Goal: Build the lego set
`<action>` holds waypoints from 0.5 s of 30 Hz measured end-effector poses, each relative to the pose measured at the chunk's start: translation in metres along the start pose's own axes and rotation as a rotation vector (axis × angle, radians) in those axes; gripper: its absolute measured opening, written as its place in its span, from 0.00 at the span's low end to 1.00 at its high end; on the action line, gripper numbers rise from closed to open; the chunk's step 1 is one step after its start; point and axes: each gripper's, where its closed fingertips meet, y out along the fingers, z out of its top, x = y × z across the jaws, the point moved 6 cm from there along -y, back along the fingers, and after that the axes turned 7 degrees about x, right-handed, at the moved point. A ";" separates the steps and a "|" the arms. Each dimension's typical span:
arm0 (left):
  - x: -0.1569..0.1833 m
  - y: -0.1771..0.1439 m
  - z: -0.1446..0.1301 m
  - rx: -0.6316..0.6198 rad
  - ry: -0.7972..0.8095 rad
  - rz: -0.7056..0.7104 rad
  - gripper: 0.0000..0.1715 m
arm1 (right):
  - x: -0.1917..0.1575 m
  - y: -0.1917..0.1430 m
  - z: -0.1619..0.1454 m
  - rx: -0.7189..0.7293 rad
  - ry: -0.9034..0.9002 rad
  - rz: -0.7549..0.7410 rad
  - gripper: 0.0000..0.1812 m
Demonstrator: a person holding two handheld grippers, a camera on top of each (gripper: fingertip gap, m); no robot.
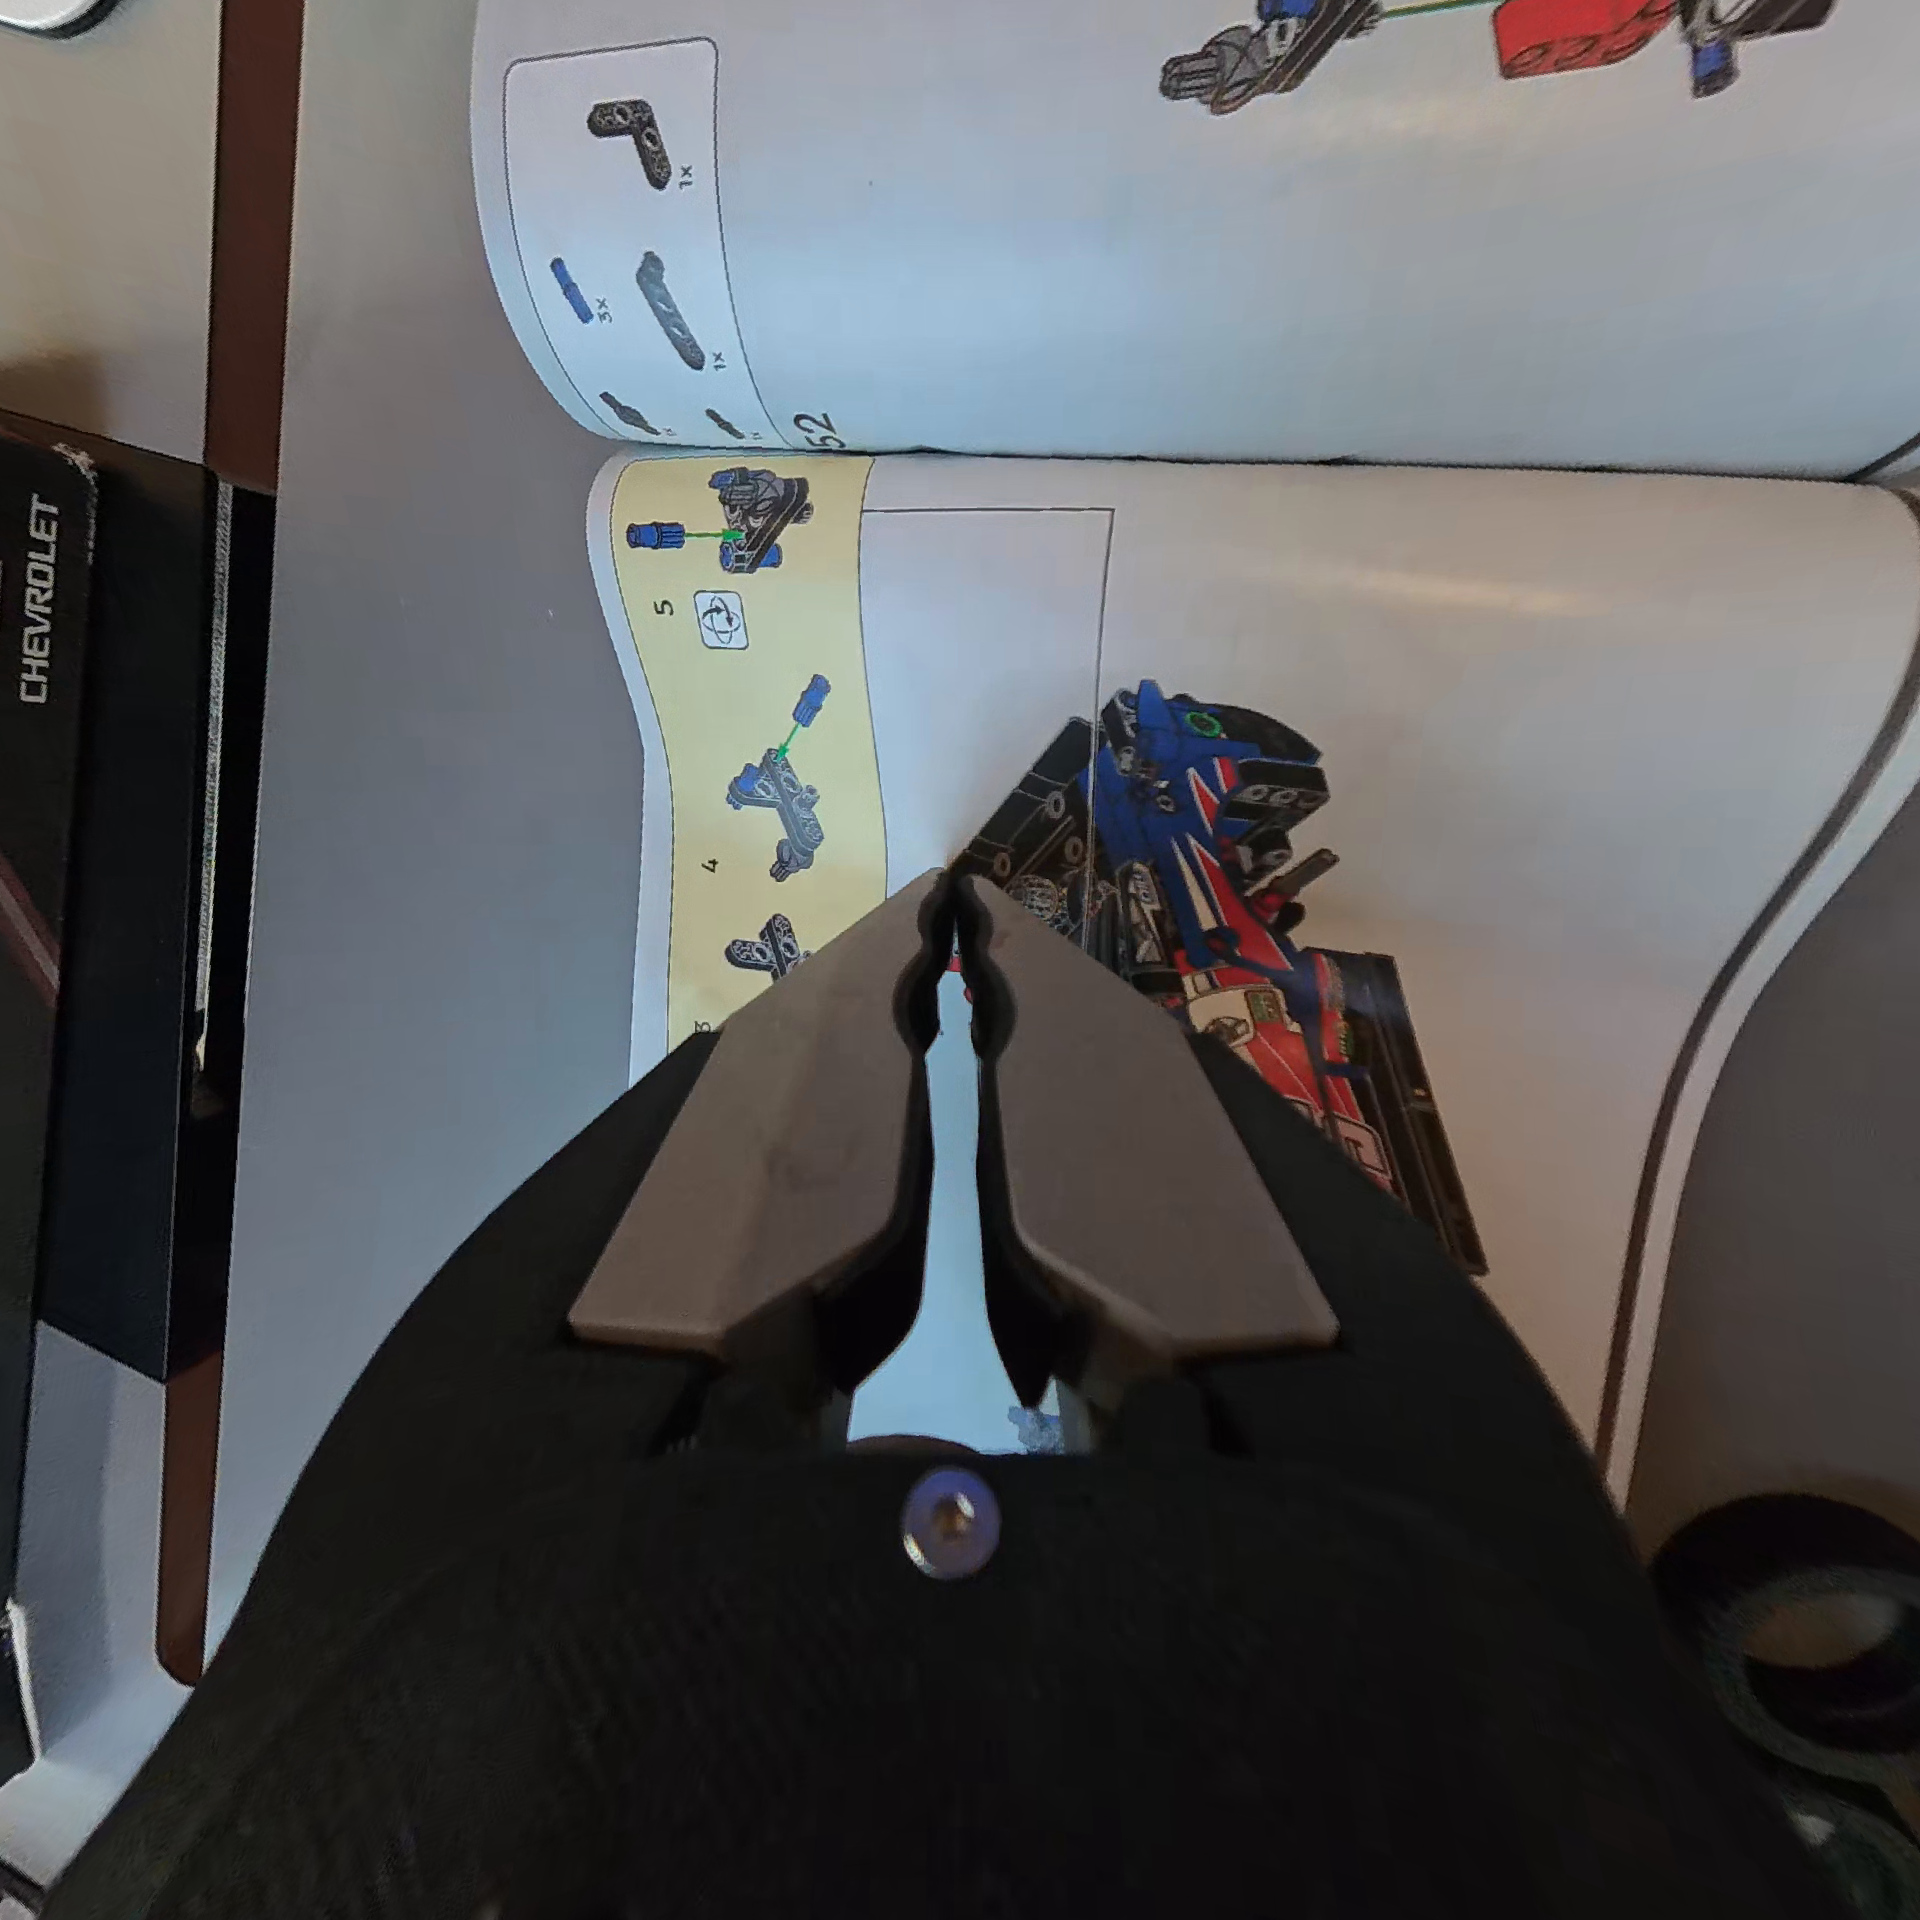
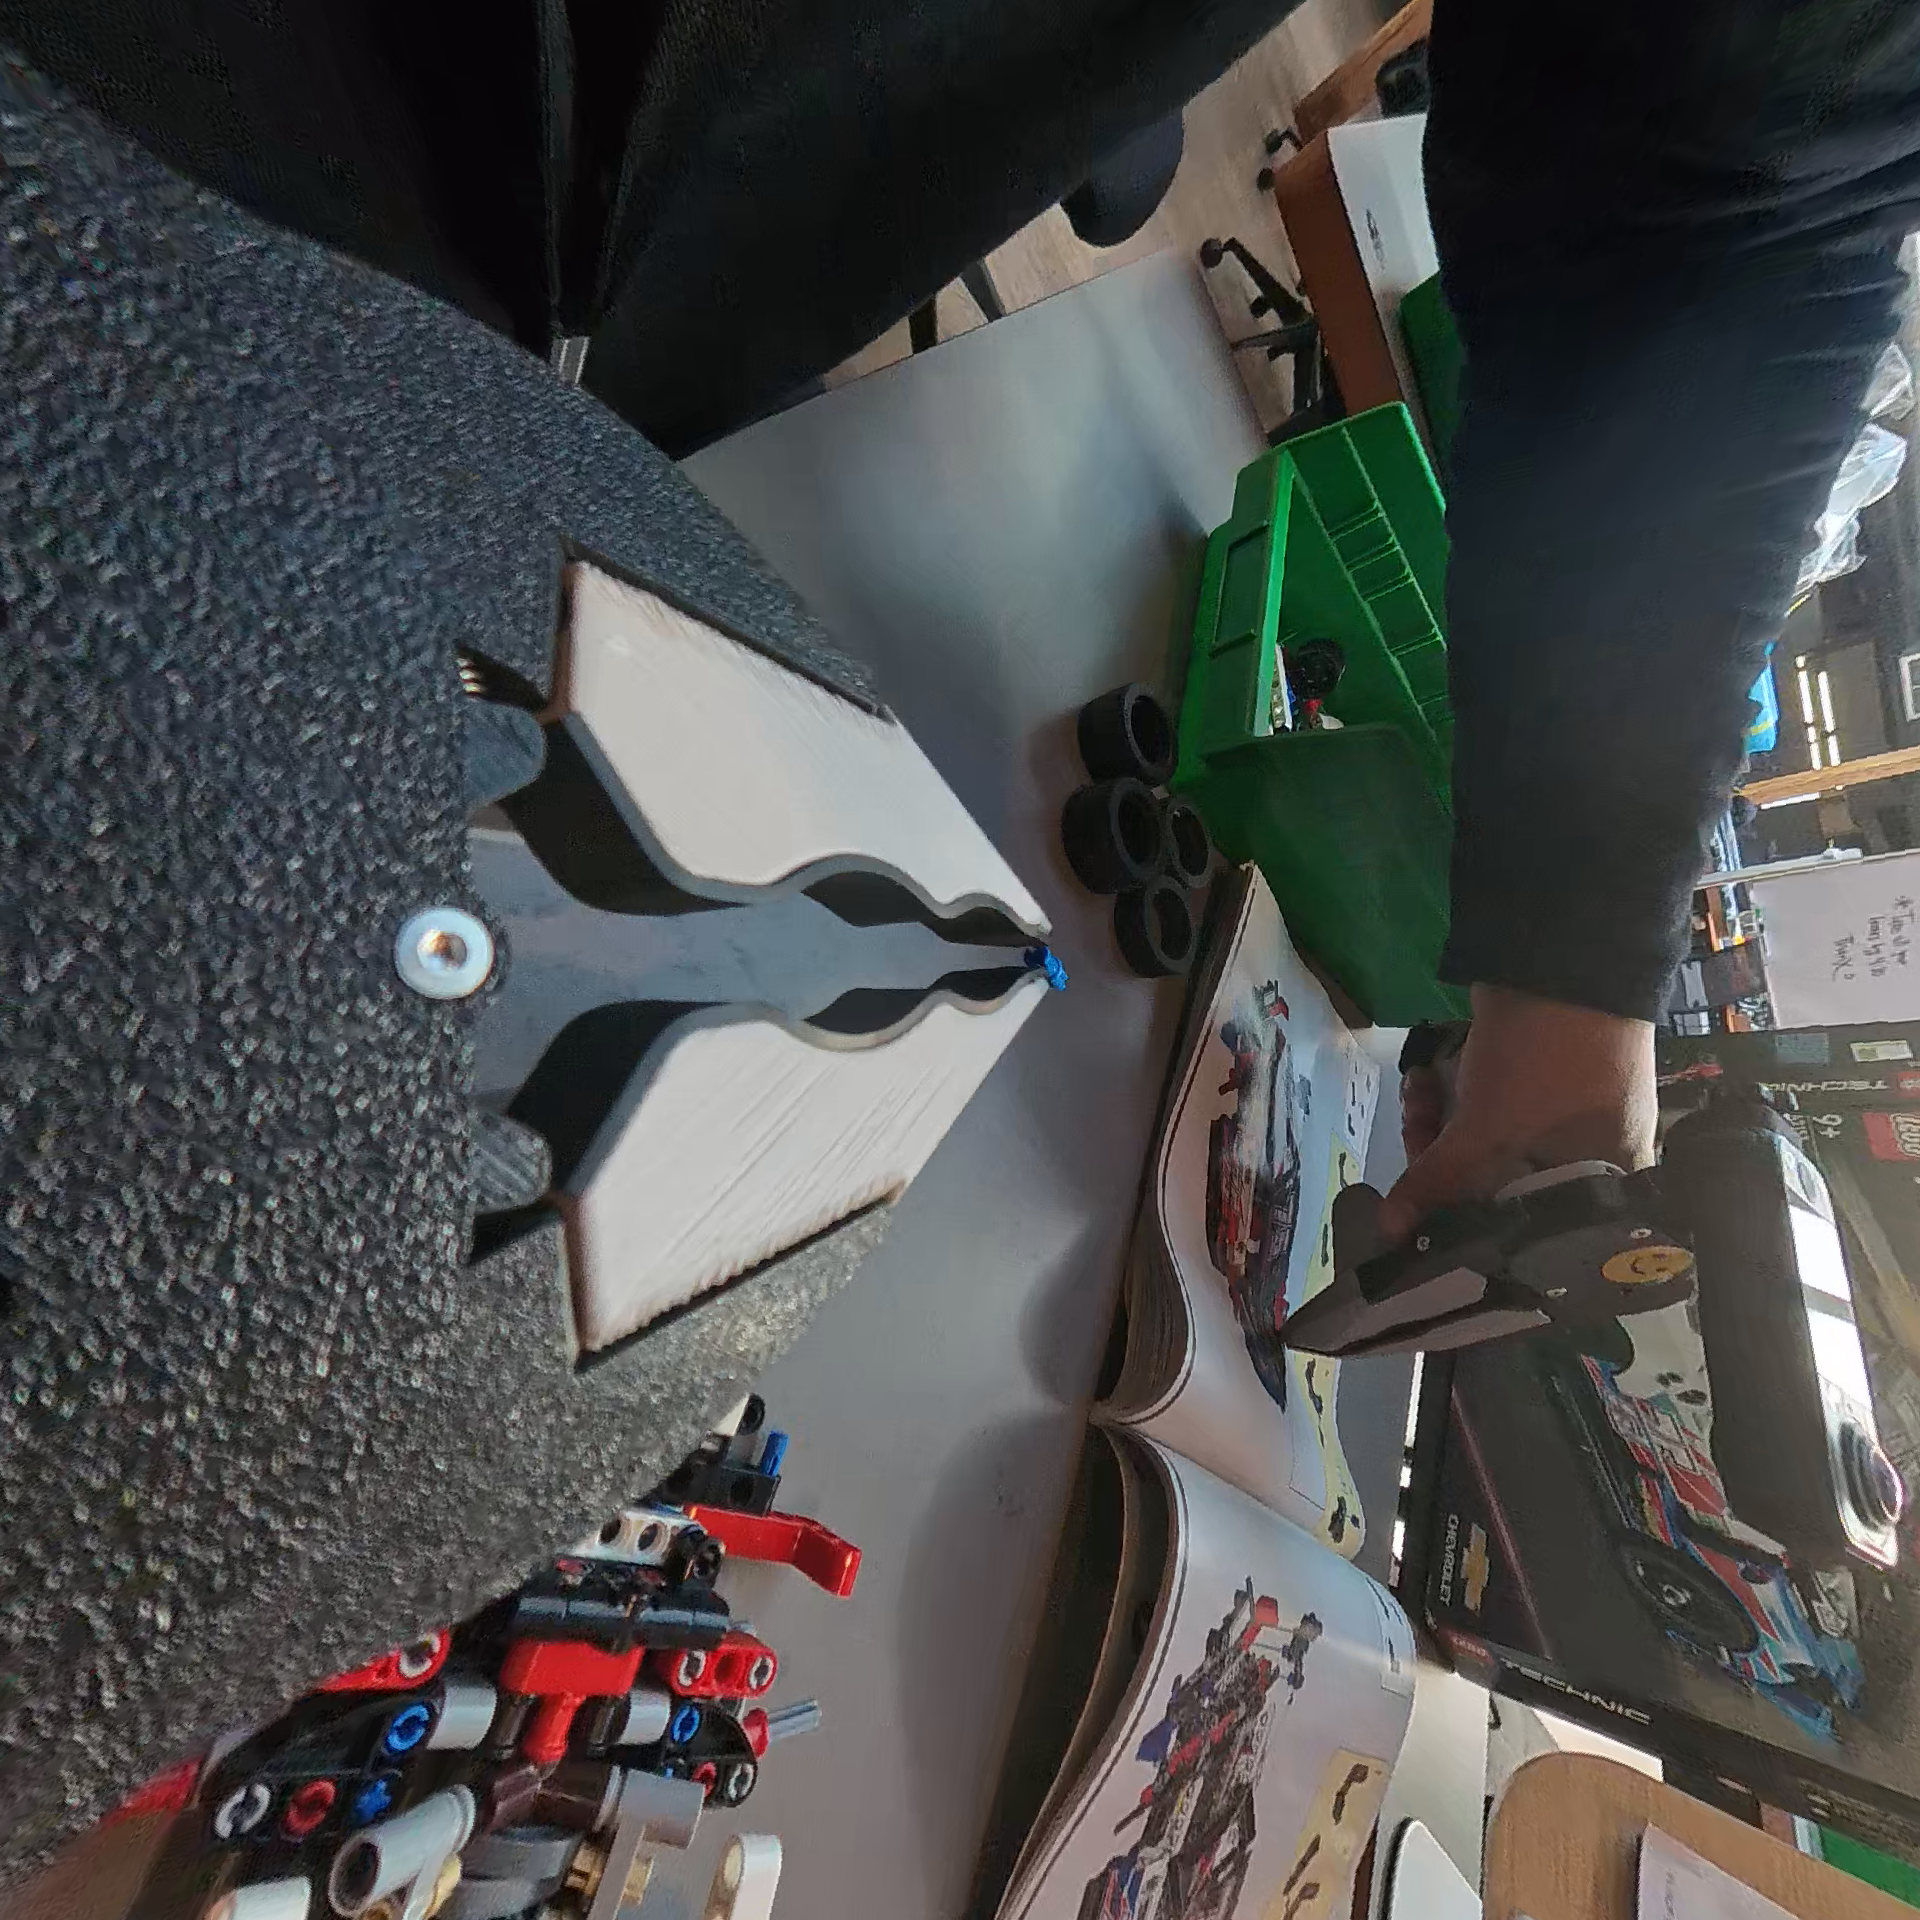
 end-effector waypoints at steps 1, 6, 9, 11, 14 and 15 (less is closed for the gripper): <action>0.000 0.000 0.000 0.000 -0.001 0.000 0.00 | 0.001 -0.001 0.001 0.013 0.004 -0.002 0.02; -0.001 0.000 0.000 -0.001 -0.031 -0.002 0.00 | 0.001 -0.007 0.005 0.068 0.035 0.032 0.02; -0.001 0.000 -0.001 -0.010 -0.049 -0.003 0.00 | 0.001 -0.007 0.005 0.069 0.048 0.071 0.02; -0.002 -0.001 -0.002 -0.035 -0.053 0.004 0.00 | -0.001 -0.005 0.004 0.049 0.056 0.103 0.01; -0.003 -0.006 -0.008 -0.107 -0.035 0.048 0.00 | -0.004 0.000 -0.001 -0.018 0.049 0.135 0.01; -0.002 -0.008 -0.010 -0.125 -0.025 0.063 0.00 | -0.004 0.004 -0.005 -0.073 0.046 0.130 0.01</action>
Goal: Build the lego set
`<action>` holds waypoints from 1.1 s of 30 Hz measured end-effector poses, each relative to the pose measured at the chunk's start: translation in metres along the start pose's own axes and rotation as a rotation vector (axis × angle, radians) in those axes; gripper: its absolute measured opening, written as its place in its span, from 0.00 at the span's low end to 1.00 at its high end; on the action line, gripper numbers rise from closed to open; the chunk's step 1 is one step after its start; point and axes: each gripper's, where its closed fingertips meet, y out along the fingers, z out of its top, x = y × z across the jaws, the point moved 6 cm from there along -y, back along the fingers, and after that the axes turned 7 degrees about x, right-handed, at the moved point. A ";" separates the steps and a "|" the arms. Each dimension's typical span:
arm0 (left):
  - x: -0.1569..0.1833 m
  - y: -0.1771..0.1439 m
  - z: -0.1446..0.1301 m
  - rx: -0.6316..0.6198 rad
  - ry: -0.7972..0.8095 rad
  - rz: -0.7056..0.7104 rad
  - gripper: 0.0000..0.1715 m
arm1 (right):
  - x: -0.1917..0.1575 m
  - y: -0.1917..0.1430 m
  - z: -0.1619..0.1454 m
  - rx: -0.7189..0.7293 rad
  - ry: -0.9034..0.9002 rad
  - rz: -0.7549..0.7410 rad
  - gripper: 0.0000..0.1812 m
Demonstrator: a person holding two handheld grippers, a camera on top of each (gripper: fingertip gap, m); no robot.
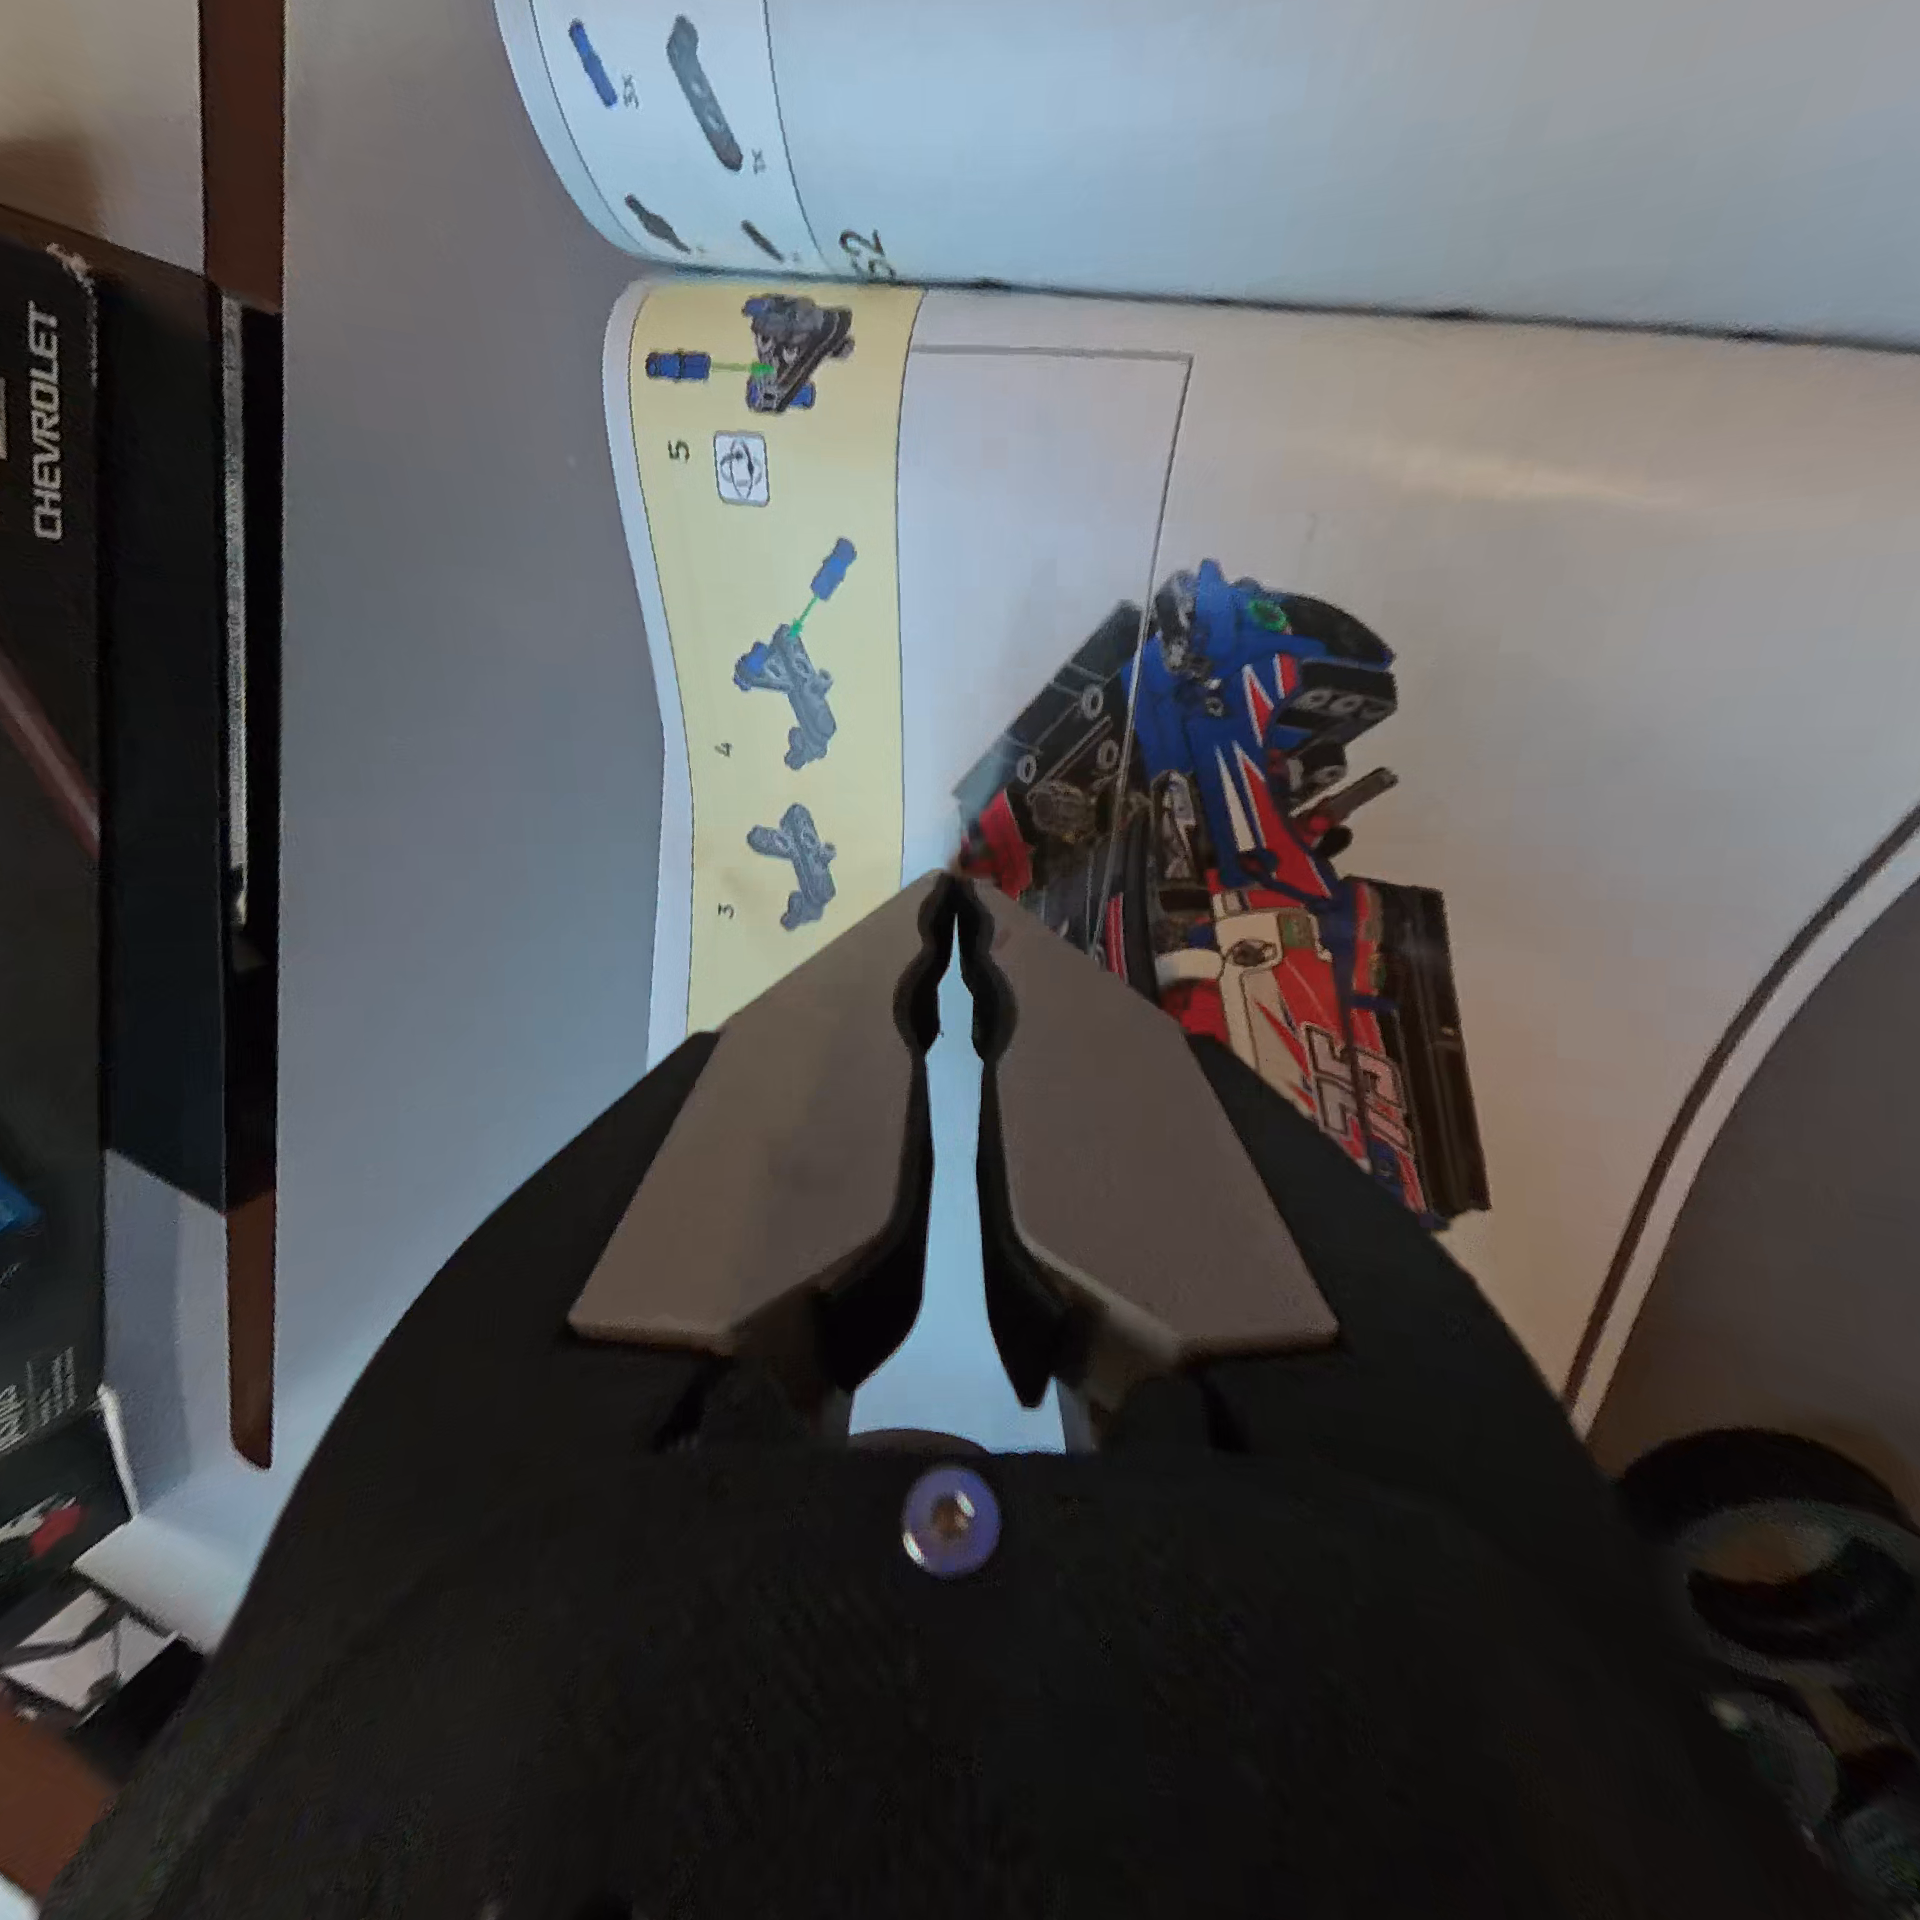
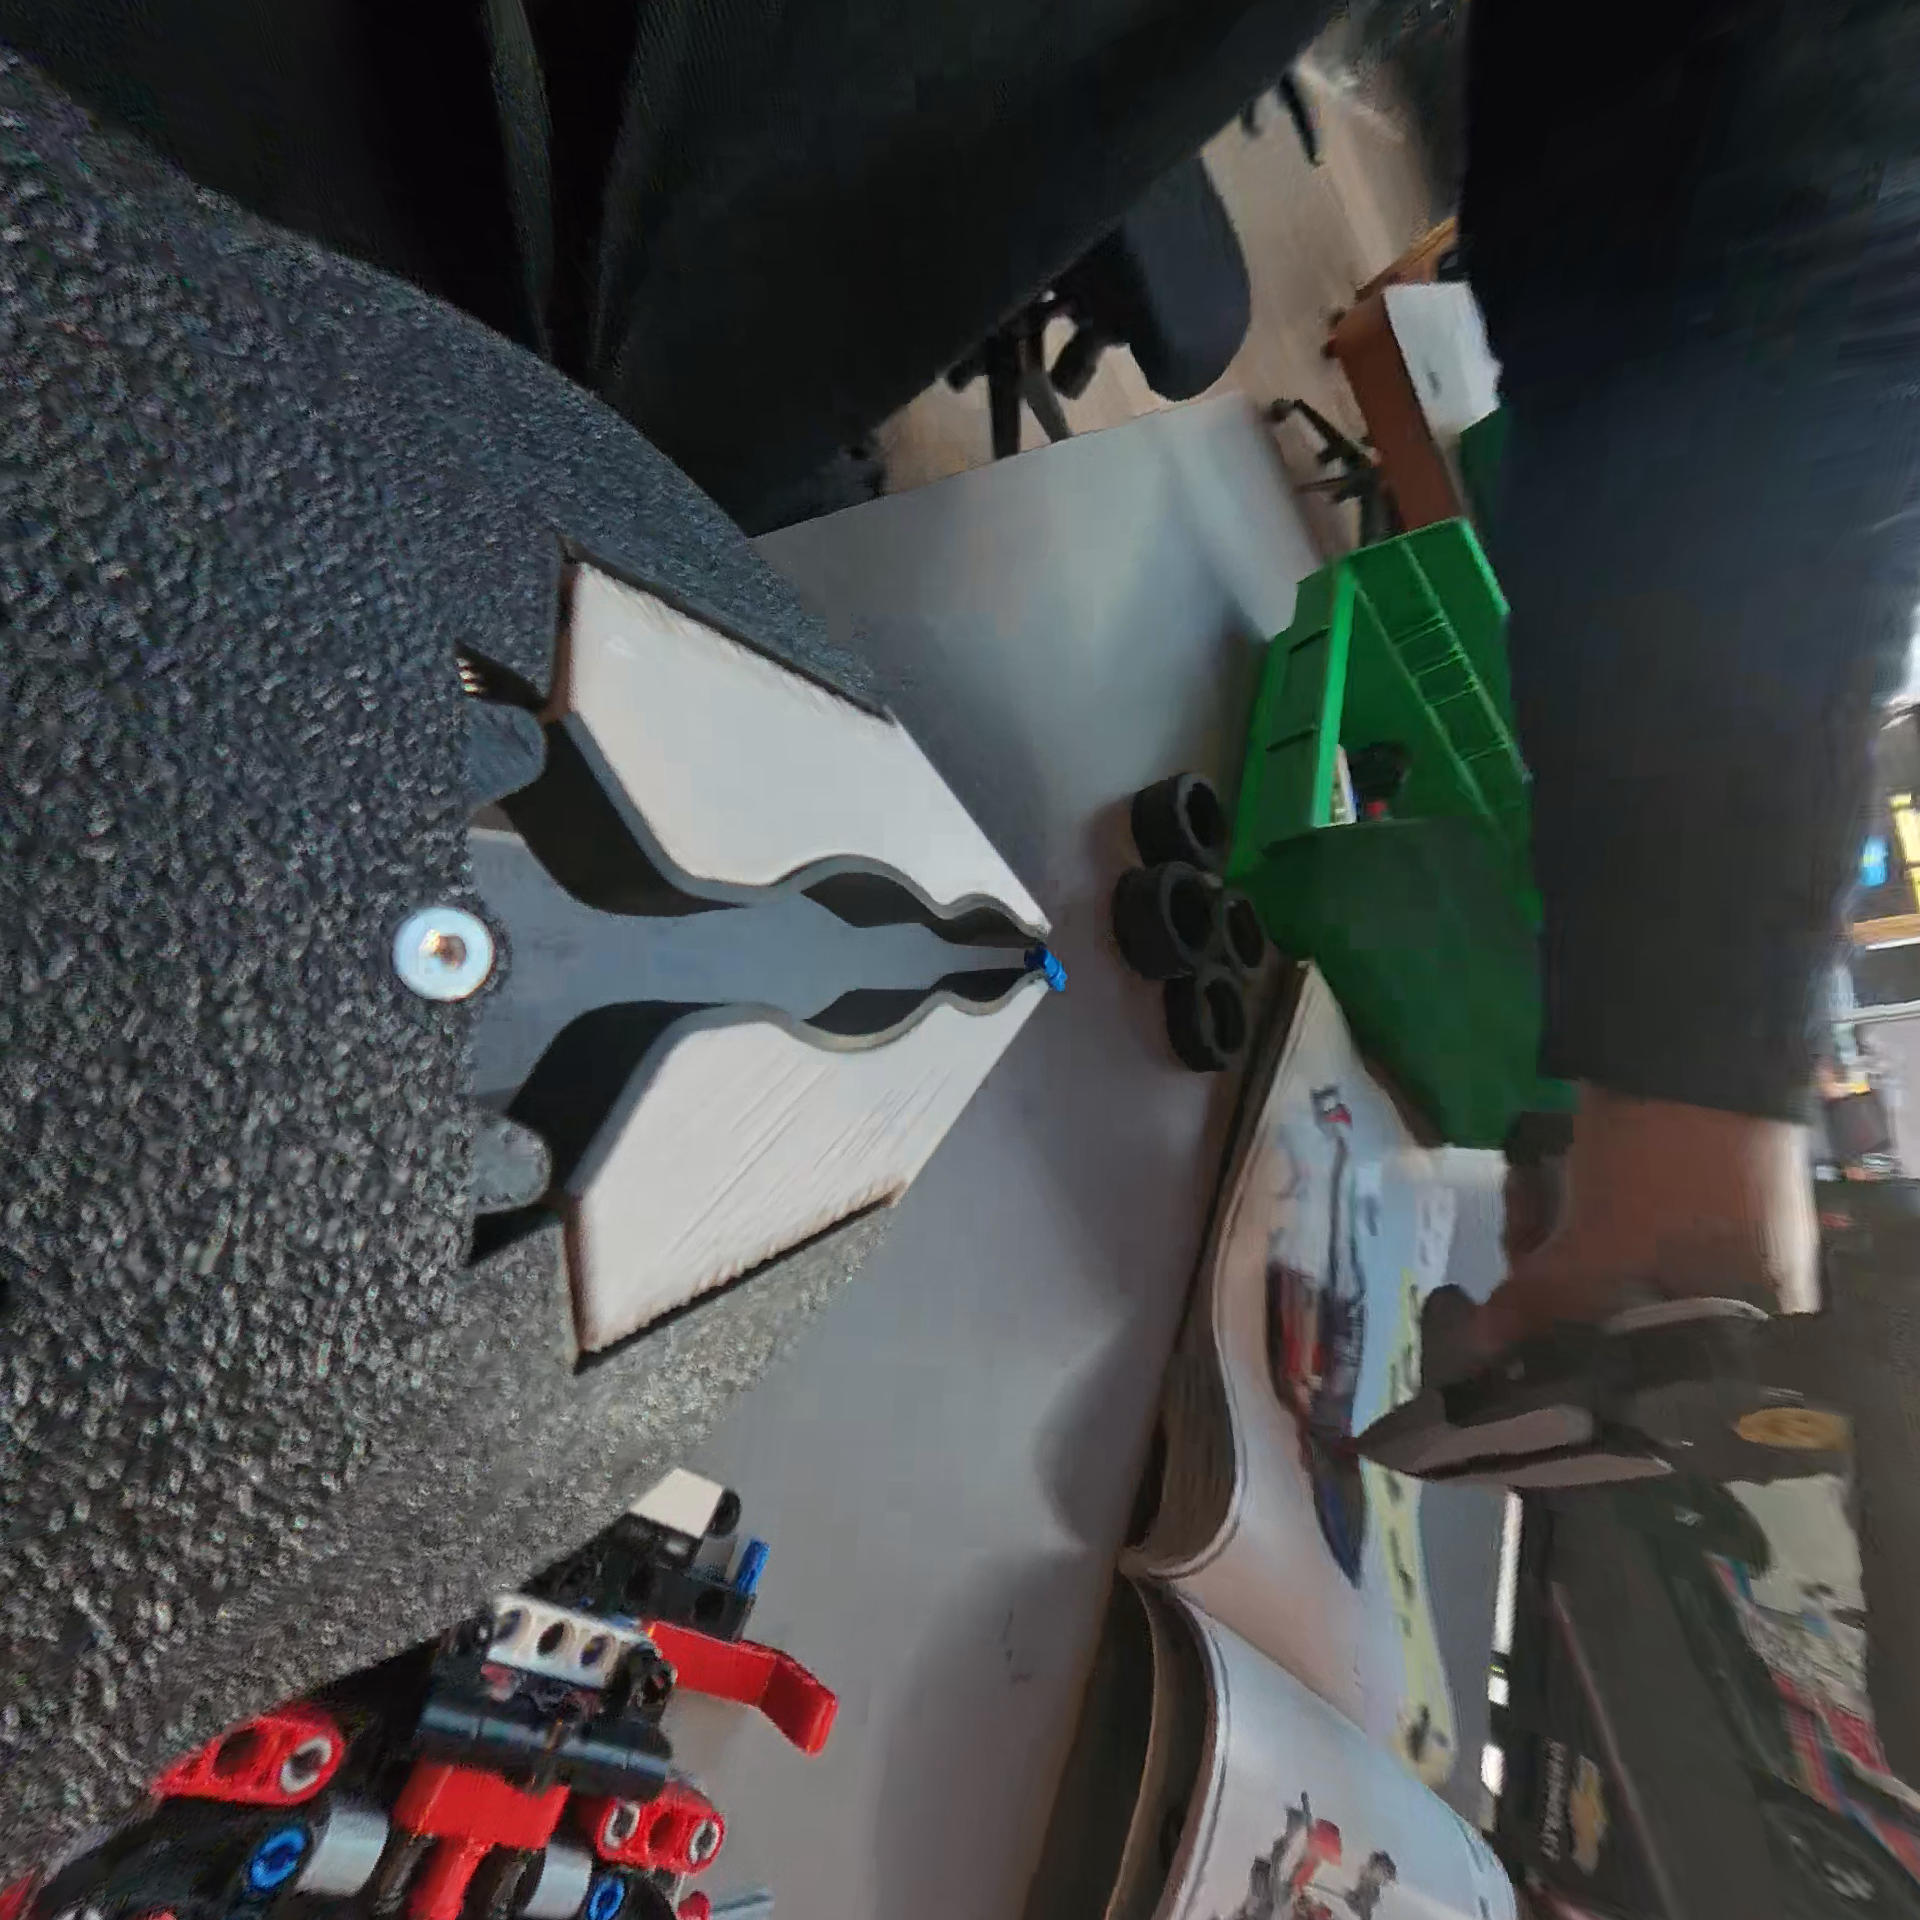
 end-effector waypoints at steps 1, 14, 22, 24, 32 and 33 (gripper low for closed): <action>0.001 -0.002 -0.003 -0.010 0.005 0.011 0.00 | 0.000 0.005 -0.005 -0.058 0.003 0.004 0.02; 0.003 -0.002 -0.010 0.013 -0.081 0.057 0.00 | 0.014 0.025 -0.026 -0.302 0.029 -0.119 0.02; 0.003 -0.002 -0.011 0.016 -0.015 0.066 0.00 | 0.020 0.030 -0.039 -0.430 0.056 -0.144 0.02; 0.003 -0.002 -0.012 0.028 -0.036 0.057 0.00 | 0.022 0.031 -0.042 -0.454 0.077 -0.138 0.02; 0.000 -0.006 -0.022 0.000 -0.038 0.021 0.00 | 0.021 0.032 -0.044 -0.475 0.145 -0.065 0.02; 0.000 -0.007 -0.023 -0.013 -0.042 0.015 0.00 | 0.021 0.032 -0.045 -0.477 0.159 -0.046 0.02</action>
